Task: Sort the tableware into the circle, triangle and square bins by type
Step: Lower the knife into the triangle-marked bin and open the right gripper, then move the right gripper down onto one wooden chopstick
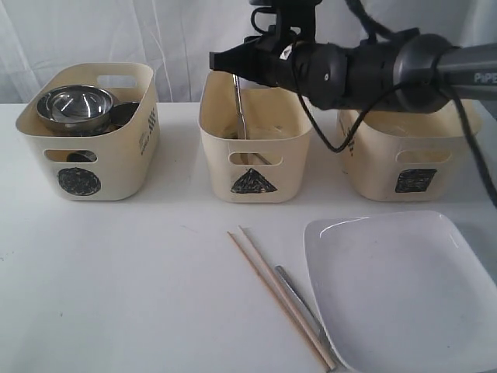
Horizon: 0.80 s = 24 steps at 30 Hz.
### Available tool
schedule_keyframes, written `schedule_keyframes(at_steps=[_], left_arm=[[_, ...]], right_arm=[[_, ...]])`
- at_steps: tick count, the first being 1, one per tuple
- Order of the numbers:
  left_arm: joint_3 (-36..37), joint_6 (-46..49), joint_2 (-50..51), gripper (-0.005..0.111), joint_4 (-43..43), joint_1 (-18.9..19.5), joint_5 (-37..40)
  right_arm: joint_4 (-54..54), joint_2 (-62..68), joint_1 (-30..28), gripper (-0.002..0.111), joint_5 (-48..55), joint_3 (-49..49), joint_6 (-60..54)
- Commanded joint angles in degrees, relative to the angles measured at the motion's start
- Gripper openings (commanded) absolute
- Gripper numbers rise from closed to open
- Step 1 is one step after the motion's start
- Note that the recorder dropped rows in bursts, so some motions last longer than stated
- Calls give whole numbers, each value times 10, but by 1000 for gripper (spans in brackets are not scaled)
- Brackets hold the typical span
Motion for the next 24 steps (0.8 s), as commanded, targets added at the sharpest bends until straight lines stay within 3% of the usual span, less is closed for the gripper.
schedule_keyframes(at_steps=[1,13,16,24], left_arm=[[2,1,-2,0,-3,-3,1],[2,1,-2,0,-3,-3,1],[2,1,-2,0,-3,-3,1],[2,1,-2,0,-3,-3,1]], right_arm=[[-2,-71,-5,24,179,-1,-6],[-7,-104,21,22,734,19,-8],[-13,-100,58,22,757,60,21],[-112,-100,126,22,672,118,82]])
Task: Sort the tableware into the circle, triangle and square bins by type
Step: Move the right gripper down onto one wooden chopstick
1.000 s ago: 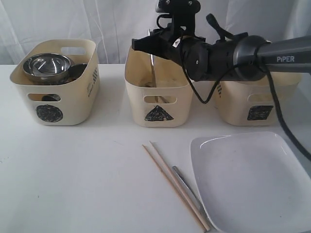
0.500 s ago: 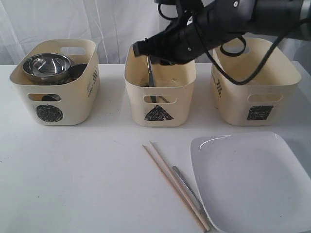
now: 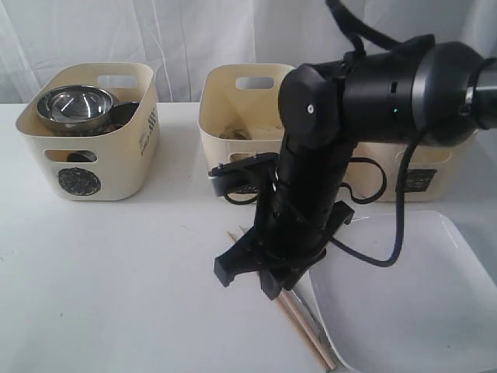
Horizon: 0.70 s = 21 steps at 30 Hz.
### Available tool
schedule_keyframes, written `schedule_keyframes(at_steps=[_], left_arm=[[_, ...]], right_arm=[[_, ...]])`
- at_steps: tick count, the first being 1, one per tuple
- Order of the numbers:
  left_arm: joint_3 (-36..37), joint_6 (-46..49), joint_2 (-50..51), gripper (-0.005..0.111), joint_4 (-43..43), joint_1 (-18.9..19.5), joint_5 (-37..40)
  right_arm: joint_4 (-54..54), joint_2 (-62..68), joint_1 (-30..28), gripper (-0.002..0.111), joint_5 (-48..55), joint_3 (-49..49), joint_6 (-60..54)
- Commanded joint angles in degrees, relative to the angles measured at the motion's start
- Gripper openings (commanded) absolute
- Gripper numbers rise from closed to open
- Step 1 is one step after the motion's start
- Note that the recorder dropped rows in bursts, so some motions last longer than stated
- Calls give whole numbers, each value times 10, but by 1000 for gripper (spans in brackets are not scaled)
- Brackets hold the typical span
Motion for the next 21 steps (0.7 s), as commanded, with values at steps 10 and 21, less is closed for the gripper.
schedule_keyframes(at_steps=[10,21], left_arm=[[2,1,-2,0,-3,-3,1],[2,1,-2,0,-3,-3,1]], right_arm=[[-62,-2,16,26,-98,65,-6],[-45,0,16,45,-167,87,-18]])
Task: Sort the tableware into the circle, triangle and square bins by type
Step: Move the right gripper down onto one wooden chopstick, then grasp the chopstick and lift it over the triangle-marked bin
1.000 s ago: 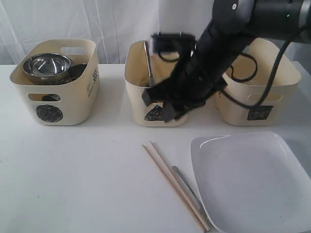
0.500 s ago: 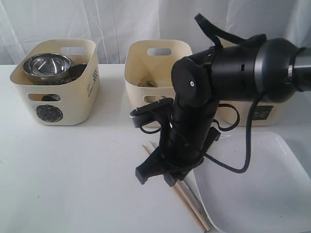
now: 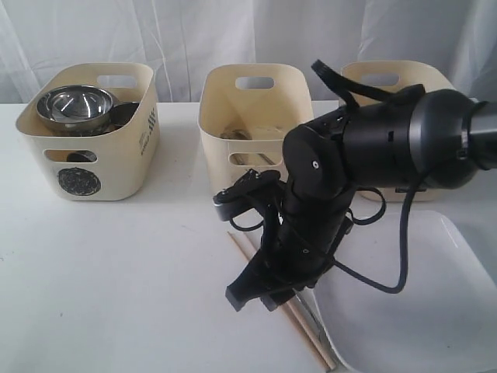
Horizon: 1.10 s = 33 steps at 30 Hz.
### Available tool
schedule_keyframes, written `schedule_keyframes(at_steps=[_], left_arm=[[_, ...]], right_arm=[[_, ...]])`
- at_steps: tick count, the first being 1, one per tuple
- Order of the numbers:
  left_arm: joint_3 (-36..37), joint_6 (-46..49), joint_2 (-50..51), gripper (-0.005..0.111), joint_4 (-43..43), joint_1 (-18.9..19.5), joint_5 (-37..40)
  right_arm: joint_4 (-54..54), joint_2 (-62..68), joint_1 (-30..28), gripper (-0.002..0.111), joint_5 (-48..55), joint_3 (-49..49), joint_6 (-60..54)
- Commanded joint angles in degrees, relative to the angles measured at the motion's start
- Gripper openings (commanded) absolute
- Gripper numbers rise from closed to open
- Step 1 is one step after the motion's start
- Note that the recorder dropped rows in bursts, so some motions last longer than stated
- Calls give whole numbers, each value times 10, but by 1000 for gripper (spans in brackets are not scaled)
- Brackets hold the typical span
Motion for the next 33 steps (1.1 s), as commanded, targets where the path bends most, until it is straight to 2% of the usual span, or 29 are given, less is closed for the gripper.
schedule_keyframes(at_steps=[1,17,19,26,33], left_arm=[[2,1,-2,0,-3,-3,1],[2,1,-2,0,-3,-3,1],[2,1,-2,0,-3,-3,1],[2,1,-2,0,-3,-3,1],[2,1,-2,0,-3,-3,1]], right_arm=[[12,3,3,45,-37,4,-7],[17,98,3,36,-69,4,-6],[17,107,3,31,-70,4,-2],[26,127,3,0,-91,4,-2],[119,110,3,0,-77,-11,-55]])
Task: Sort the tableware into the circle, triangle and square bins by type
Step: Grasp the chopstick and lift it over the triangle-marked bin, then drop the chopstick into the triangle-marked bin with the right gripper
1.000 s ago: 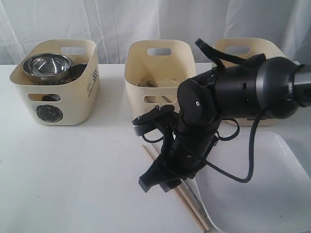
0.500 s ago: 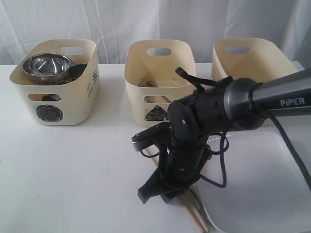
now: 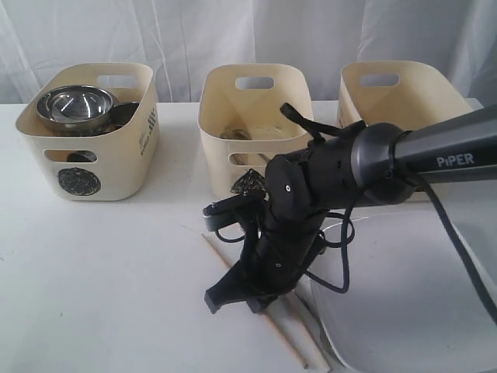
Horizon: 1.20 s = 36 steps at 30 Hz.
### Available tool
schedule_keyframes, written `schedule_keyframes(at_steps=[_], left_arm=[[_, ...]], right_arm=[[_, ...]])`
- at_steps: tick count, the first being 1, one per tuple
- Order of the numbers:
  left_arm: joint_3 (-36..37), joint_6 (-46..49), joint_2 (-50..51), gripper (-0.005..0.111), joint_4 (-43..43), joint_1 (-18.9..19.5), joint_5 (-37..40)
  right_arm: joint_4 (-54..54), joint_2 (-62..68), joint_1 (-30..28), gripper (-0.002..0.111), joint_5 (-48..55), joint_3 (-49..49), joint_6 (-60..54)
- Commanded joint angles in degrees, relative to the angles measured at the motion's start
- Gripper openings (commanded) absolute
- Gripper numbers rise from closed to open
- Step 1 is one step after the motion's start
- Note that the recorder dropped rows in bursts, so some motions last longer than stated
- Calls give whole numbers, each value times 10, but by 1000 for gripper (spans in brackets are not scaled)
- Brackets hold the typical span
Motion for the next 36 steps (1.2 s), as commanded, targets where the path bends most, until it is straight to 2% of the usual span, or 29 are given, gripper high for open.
schedule_keyframes(at_steps=[1,5,10,13,20,22,30,36], left_arm=[[2,1,-2,0,-3,-3,1],[2,1,-2,0,-3,-3,1],[2,1,-2,0,-3,-3,1],[2,1,-2,0,-3,-3,1],[2,1,-2,0,-3,-3,1],[2,1,-2,0,-3,-3,1],[2,1,-2,0,-3,-3,1],[2,1,-2,0,-3,-3,1]], right_arm=[[66,-1,3,0,16,-8,-47],[129,-84,3,0,21,-38,-81],[147,-108,3,0,-30,-49,-88],[207,-136,3,0,-116,-64,-143],[222,-147,3,0,-517,-63,-141],[247,-143,3,0,-581,-63,-132],[256,-79,2,0,-807,-63,-122],[256,-25,-28,0,-807,-63,-127]])
